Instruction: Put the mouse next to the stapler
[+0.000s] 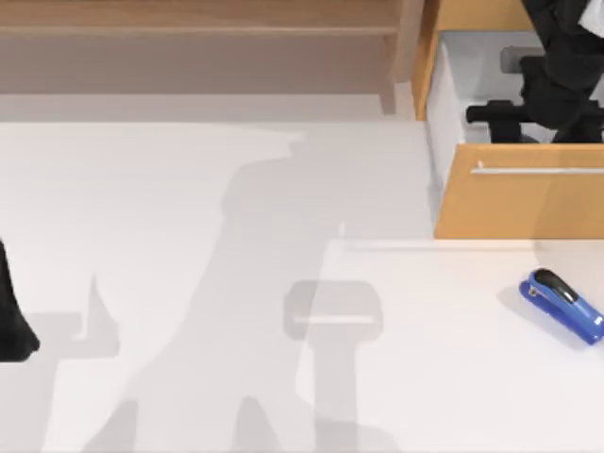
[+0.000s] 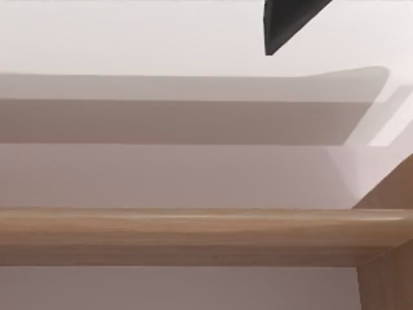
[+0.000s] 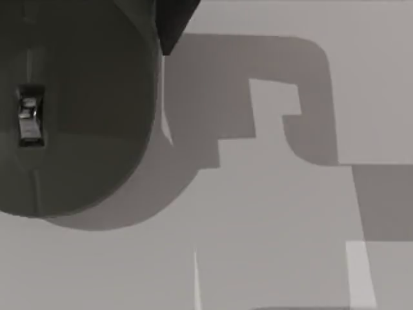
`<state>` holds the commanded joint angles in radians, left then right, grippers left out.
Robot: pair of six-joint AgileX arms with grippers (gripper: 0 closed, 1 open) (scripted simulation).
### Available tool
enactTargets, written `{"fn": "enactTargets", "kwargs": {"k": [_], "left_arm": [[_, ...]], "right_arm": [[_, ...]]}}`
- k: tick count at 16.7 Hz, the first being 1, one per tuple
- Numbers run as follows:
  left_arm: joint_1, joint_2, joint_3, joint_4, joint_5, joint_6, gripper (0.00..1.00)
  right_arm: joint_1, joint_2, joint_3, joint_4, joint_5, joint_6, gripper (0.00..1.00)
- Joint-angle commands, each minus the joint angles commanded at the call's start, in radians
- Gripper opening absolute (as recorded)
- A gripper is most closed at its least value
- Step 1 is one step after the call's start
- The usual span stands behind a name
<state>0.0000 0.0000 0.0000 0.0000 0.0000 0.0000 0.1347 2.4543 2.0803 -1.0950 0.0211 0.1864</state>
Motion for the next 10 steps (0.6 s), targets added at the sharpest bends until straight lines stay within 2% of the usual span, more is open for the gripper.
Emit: {"fn": "enactTargets", "kwargs": {"k": [6,10], "left_arm": [[0.0,0.0,0.0,0.0,0.0,0.0,1.0],[0.0,0.0,0.0,0.0,0.0,0.0,1.0]], "right_arm": [[0.012,-0.049,-0.005,-0.02,0.016,-0.002,0.0],[0.031,-0.207,-0.058,-0.039,0.088,0.005,0.0]]}}
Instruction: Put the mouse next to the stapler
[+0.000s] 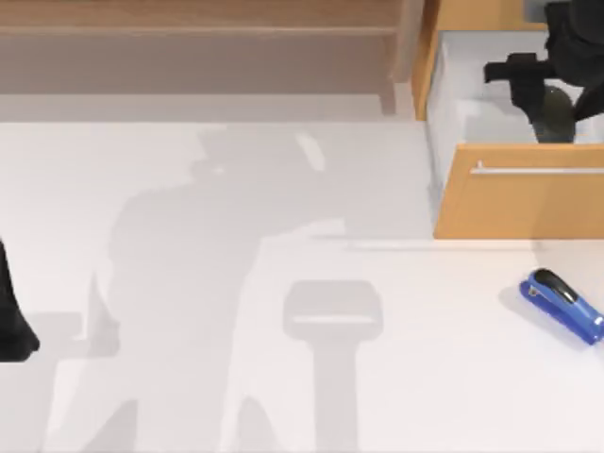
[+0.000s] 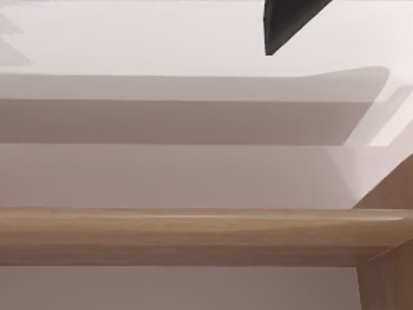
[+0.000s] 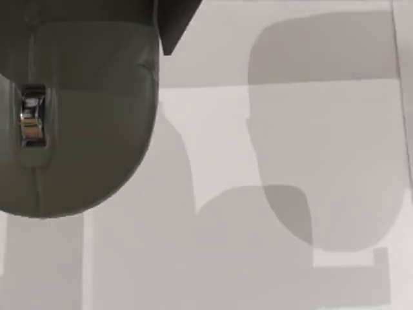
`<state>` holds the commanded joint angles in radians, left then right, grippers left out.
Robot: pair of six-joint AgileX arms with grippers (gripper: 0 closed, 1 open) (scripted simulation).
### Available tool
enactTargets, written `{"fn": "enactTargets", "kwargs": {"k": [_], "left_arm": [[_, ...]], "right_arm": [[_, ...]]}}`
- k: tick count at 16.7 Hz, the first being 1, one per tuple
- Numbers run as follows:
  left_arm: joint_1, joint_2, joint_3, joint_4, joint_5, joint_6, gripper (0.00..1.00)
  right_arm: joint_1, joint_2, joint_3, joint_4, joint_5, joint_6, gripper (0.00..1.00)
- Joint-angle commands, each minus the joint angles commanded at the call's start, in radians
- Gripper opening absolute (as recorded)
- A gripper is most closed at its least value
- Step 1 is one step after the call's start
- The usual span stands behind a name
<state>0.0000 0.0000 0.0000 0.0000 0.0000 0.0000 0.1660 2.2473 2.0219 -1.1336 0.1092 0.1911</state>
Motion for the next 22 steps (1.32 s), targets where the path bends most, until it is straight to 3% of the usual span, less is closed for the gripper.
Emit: {"fn": "enactTargets", "kwargs": {"k": [8,12,16,22], "left_arm": [[0.0,0.0,0.0,0.0,0.0,0.0,1.0],[0.0,0.0,0.0,0.0,0.0,0.0,1.0],[0.0,0.0,0.0,0.0,0.0,0.0,1.0],[0.0,0.0,0.0,0.0,0.0,0.0,1.0]], "right_arm": [[-0.018,-0.419,-0.182,-0.05,0.235,0.018,0.0],[-0.051,-0.542,-0.346,-0.076,0.286,-0.005,0.0],[-0.105,-0.595,-0.532,-0.045,0.239,-0.049,0.0],[-0.204,-0.587,-0.817,0.111,0.047,-0.16,0.0]]}}
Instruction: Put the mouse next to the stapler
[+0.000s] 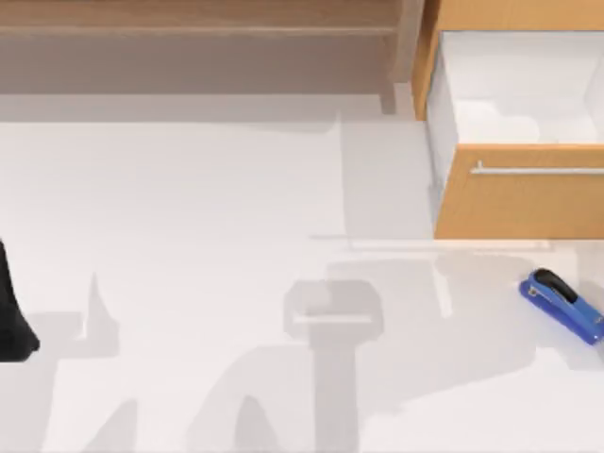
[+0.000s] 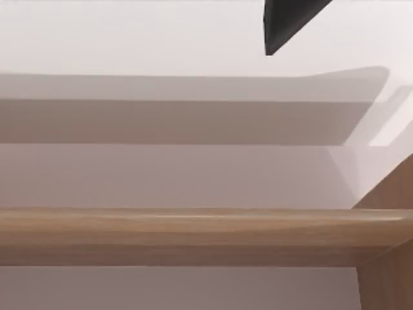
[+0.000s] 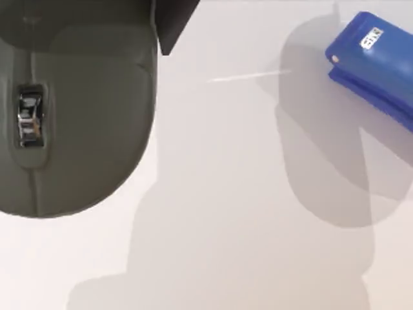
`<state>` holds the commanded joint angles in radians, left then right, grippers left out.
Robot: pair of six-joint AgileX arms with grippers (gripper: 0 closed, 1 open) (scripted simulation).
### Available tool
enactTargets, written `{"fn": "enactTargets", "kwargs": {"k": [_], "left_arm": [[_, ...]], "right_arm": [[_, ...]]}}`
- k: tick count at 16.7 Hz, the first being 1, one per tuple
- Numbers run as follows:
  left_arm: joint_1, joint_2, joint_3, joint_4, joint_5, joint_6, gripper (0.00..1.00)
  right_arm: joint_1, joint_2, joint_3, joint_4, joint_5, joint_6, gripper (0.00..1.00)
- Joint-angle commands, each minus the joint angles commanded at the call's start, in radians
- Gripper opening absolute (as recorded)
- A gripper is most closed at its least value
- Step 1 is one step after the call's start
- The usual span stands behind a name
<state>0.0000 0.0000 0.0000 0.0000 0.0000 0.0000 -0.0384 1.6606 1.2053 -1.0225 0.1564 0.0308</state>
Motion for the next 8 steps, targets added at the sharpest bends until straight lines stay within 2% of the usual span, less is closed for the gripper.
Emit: {"fn": "enactTargets", "kwargs": {"k": [4,8], "left_arm": [[0.0,0.0,0.0,0.0,0.0,0.0,1.0],[0.0,0.0,0.0,0.0,0.0,0.0,1.0]], "right_arm": [[-0.045,0.028,-0.13,0.137,-0.116,-0.071,0.0],[-0.07,0.041,-0.182,0.232,-0.171,-0.107,0.0]]}}
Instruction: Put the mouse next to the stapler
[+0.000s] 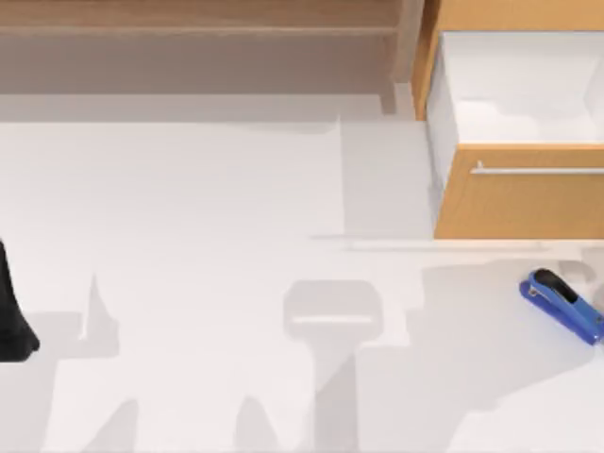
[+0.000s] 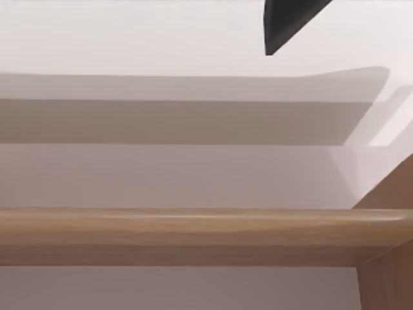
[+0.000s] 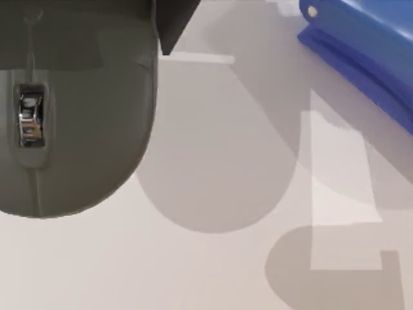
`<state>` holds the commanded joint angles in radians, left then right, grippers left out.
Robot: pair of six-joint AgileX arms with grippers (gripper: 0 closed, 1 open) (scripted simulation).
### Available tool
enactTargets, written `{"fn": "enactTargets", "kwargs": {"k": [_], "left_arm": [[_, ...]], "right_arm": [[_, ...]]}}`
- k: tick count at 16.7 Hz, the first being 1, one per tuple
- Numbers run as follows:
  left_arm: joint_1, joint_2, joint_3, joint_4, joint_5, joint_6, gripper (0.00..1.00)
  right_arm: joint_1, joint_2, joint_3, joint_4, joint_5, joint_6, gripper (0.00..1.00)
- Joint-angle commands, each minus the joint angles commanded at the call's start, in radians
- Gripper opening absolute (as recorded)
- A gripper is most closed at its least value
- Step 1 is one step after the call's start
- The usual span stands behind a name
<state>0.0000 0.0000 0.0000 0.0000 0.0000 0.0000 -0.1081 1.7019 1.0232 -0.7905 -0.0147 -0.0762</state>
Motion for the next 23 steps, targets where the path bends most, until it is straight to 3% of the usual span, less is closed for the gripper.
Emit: {"fn": "enactTargets", "kwargs": {"k": [23], "left_arm": [[0.0,0.0,0.0,0.0,0.0,0.0,1.0]], "right_arm": [[0.006,-0.007,-0.021,0.01,-0.008,0.002,0.0]]}}
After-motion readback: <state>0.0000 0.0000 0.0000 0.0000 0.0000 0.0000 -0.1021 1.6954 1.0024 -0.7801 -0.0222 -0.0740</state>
